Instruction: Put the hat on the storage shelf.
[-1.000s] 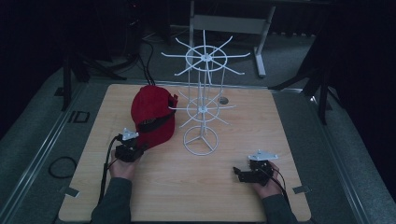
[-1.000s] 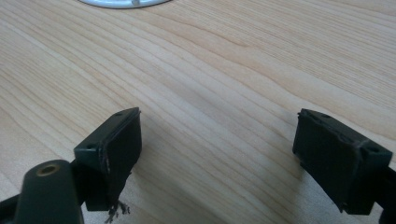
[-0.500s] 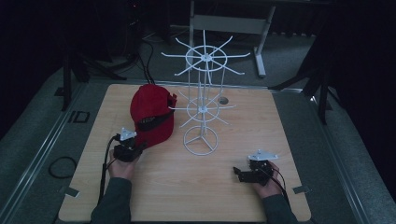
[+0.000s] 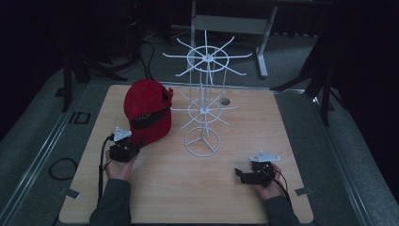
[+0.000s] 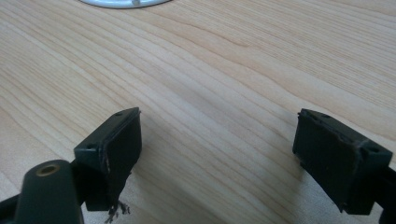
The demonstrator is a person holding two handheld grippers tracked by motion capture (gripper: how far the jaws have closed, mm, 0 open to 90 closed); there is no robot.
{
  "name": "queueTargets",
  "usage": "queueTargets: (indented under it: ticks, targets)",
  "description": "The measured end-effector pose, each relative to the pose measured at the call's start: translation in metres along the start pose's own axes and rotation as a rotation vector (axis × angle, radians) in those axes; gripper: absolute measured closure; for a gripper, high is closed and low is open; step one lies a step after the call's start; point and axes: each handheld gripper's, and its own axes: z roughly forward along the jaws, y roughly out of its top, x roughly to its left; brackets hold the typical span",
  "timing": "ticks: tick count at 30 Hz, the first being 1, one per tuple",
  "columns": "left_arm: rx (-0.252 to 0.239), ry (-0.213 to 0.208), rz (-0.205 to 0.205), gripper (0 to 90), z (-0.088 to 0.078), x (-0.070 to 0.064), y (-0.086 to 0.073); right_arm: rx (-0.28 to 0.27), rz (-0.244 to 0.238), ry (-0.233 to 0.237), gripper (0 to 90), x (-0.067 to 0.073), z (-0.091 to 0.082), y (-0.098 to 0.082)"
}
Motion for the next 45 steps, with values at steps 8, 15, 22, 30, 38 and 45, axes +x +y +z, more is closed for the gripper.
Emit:
queueTargets:
  ticks: [8,15,22,30,38,45]
  targets:
    - [-0.016,0.007,0.017,86.1,-0.008,0.000,0.006,0.000,0.000,0.000,15.3,0.000,0.000,0.000]
    - [-0.037,0.019,0.029,86.2,-0.018,0.001,0.015,-0.001,0.002,0.000,15.3,0.000,0.000,0.000]
    - [-0.070,0.027,0.031,86.1,-0.029,0.000,0.026,0.000,0.004,0.000,15.3,0.000,0.000,0.000]
    - [-0.089,0.035,0.031,86.0,-0.036,-0.001,0.040,0.001,0.003,-0.001,15.3,0.000,0.000,0.000]
    - [-0.108,0.035,0.031,86.0,-0.040,-0.003,0.049,-0.001,0.003,-0.002,15.3,0.000,0.000,0.000]
    - [-0.125,0.036,0.013,86.1,-0.045,-0.005,0.056,0.000,0.005,-0.001,15.3,0.000,0.000,0.000]
